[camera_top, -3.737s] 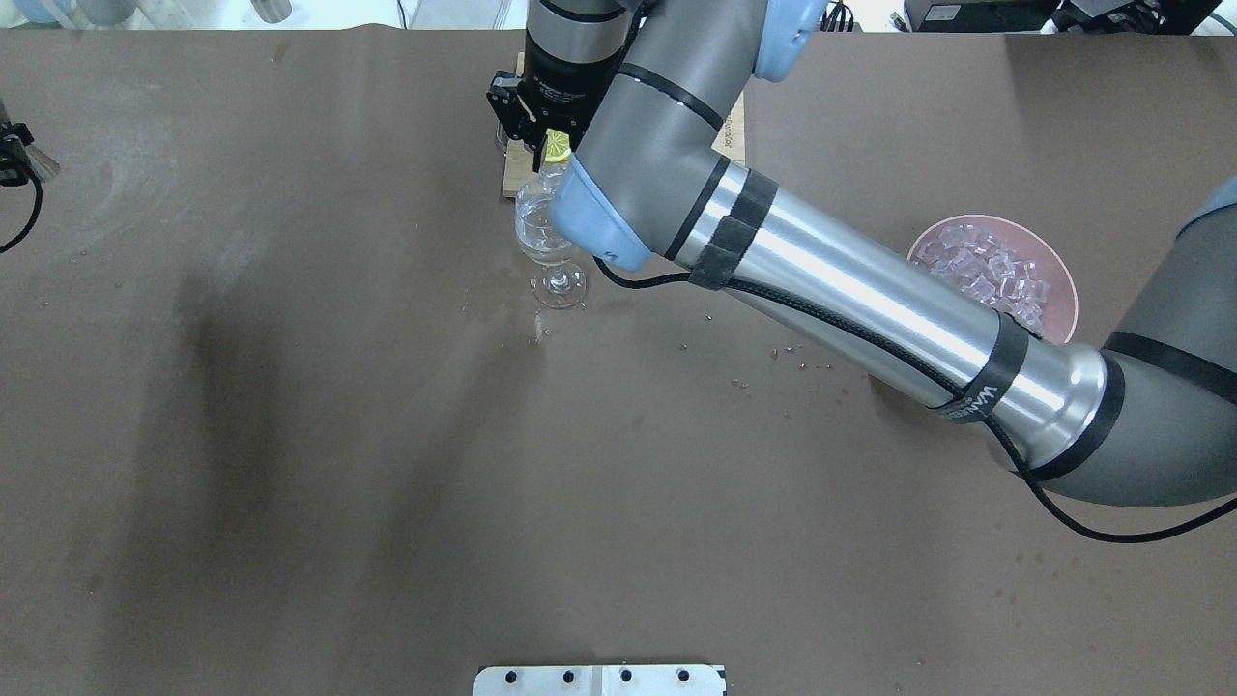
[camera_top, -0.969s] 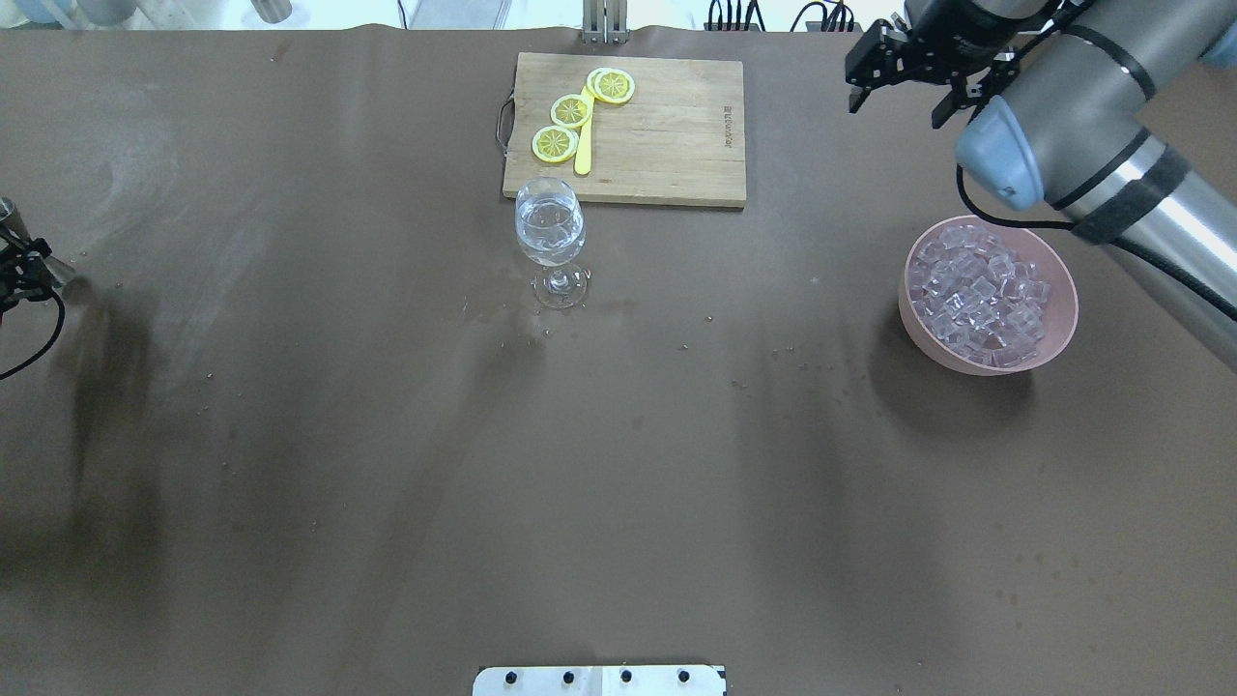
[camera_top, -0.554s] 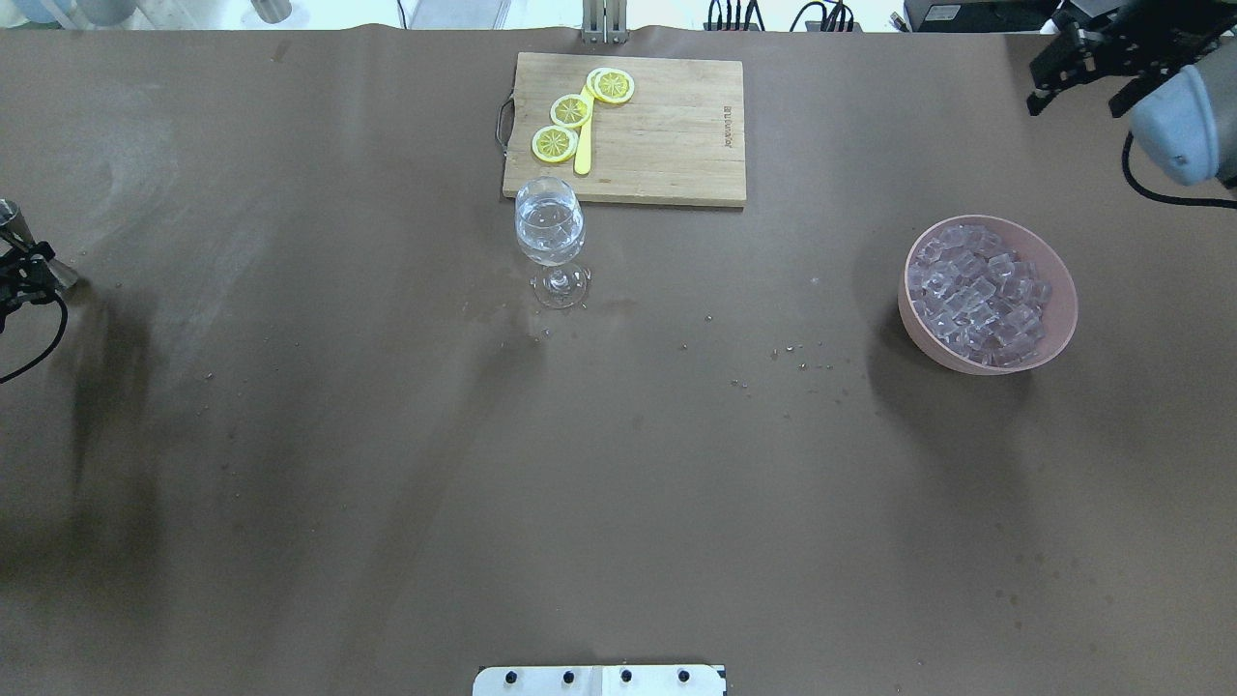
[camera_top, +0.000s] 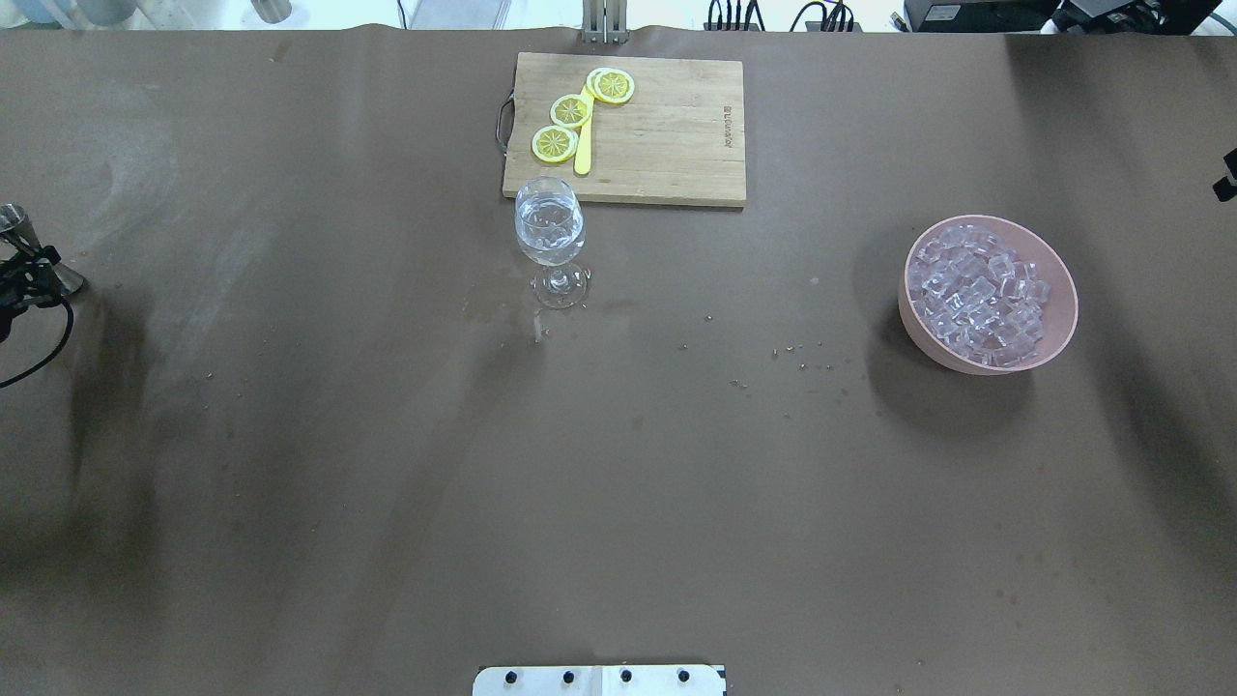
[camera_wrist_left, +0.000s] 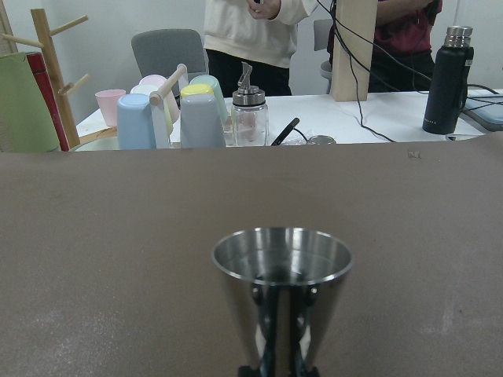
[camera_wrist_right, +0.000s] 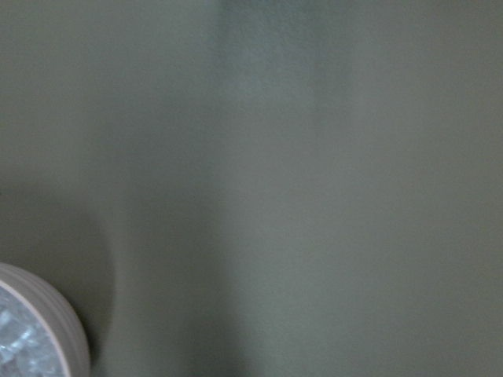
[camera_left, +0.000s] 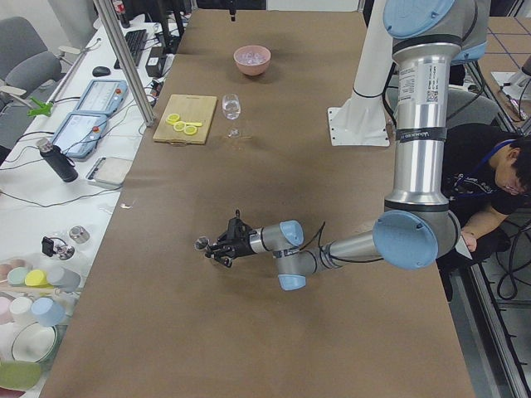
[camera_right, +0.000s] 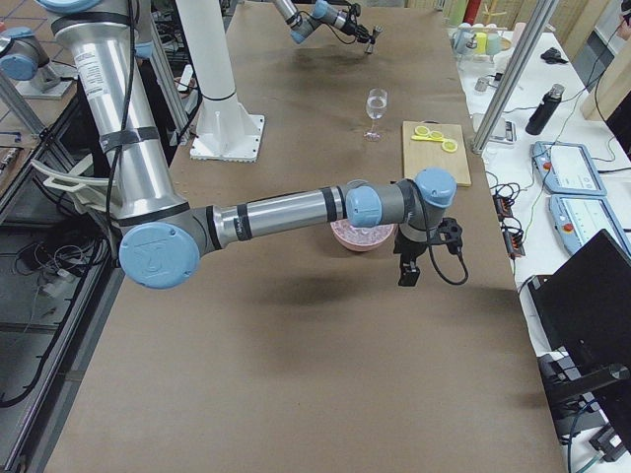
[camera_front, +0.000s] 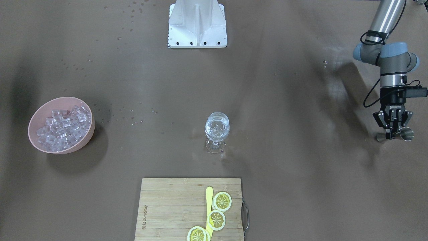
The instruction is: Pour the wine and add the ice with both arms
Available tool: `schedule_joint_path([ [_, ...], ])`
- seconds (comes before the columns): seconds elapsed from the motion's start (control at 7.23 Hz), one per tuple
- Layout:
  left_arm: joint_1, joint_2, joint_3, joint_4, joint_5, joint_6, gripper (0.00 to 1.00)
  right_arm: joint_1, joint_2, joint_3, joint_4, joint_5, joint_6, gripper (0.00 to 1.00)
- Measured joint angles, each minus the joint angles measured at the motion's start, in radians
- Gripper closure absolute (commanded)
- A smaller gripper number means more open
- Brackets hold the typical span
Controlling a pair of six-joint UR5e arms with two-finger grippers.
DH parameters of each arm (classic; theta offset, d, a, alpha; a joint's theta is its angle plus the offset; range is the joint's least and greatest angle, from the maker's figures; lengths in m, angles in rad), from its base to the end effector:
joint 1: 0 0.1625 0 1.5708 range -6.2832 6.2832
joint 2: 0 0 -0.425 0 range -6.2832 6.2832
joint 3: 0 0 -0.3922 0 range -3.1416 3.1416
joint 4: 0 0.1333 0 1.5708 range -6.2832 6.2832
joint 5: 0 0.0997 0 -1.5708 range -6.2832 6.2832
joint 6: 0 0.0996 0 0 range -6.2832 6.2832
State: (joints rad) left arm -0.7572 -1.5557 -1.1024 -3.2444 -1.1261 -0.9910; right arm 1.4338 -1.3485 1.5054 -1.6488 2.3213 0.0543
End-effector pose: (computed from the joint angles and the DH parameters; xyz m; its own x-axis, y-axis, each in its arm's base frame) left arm 0.2143 -0.4449 0.7106 0.7246 -0.0044 -0.6891 0.6136 0.4592 0.6424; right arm -0.0153 -0.5896 0.5805 0.7235 -0.0993 0.6832 0.0970 0.9944 0.0418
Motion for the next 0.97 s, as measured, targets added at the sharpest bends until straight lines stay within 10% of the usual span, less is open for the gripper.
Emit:
schedule_joint_path([
  [0.28,0.0,-0.002,0.002,-0.001,0.0,0.0,0.2,0.018,-0.008,-0.018,0.001,-0.003,-0.042,0.0],
  [0.97,0.001,0.007,-0.008,-0.014,-0.002,0.0,0.06,0.03,-0.005,-0.02,0.001,-0.004,-0.05,0.0],
])
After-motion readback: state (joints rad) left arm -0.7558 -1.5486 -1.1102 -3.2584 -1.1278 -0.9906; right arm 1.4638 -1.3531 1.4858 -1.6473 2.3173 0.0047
